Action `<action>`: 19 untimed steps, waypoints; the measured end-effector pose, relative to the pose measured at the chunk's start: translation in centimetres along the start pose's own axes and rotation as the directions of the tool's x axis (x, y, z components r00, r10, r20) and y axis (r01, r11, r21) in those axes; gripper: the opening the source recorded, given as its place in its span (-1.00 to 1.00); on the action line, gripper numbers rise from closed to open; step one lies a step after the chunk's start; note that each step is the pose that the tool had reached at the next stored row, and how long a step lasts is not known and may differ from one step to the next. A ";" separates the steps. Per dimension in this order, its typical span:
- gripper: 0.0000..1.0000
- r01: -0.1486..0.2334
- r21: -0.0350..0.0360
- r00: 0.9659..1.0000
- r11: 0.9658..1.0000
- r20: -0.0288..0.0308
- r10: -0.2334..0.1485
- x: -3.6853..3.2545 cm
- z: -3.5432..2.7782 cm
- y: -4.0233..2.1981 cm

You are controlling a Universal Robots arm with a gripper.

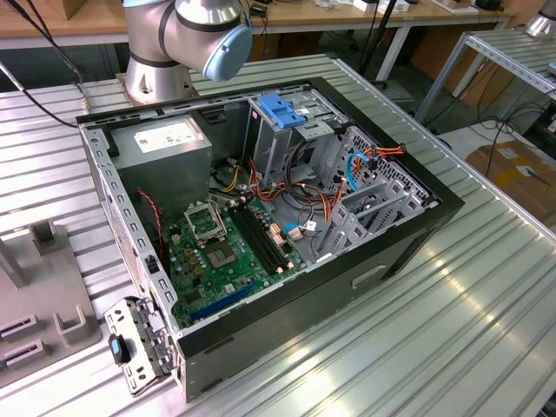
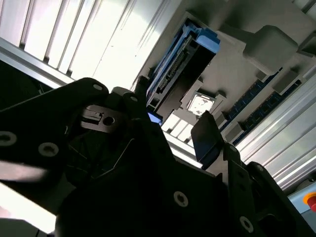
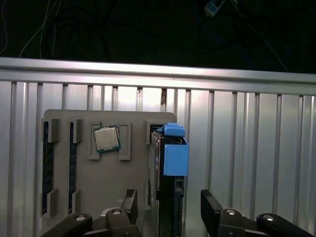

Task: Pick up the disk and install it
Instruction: 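Pick up the disk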

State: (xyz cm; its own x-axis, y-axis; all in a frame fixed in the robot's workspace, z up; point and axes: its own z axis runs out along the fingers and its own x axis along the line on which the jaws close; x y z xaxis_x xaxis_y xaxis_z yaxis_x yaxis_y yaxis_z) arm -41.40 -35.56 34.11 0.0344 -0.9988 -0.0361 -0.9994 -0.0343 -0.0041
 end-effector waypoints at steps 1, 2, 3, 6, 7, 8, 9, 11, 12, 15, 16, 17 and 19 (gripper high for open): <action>0.32 0.000 0.000 1.000 1.000 0.000 0.000 0.00 0.00 0.00; 0.32 0.000 0.000 1.000 1.000 0.000 0.000 0.00 0.00 0.00; 0.32 0.000 0.000 1.000 1.000 0.000 0.000 0.00 0.05 -0.01; 0.32 0.000 0.000 1.000 1.000 0.000 0.000 0.02 0.56 0.00; 0.32 0.000 0.000 1.000 1.000 0.000 0.000 0.03 0.74 0.00; 0.32 0.000 0.000 1.000 1.000 0.000 0.000 0.04 1.01 0.00; 0.32 0.000 0.000 1.000 1.000 0.000 0.000 0.04 1.25 0.00; 0.32 0.000 0.000 1.000 1.000 0.000 0.000 0.07 1.93 0.01; 0.32 0.000 0.000 1.000 1.000 0.000 0.000 0.08 2.13 0.01; 0.32 0.000 0.000 1.000 1.000 0.000 0.000 0.10 2.82 0.01; 0.32 0.000 0.000 1.000 1.000 0.000 0.000 0.11 3.02 0.01; 0.32 0.000 0.000 1.000 1.000 0.000 0.000 0.11 3.10 0.01; 0.32 0.000 0.000 1.000 1.000 0.000 0.000 0.12 3.38 0.01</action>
State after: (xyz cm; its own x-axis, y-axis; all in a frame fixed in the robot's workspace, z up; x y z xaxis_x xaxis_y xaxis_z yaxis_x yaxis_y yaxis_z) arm -41.40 -35.56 30.73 0.0344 -0.9988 -0.0361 -0.9994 -0.0343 -0.0041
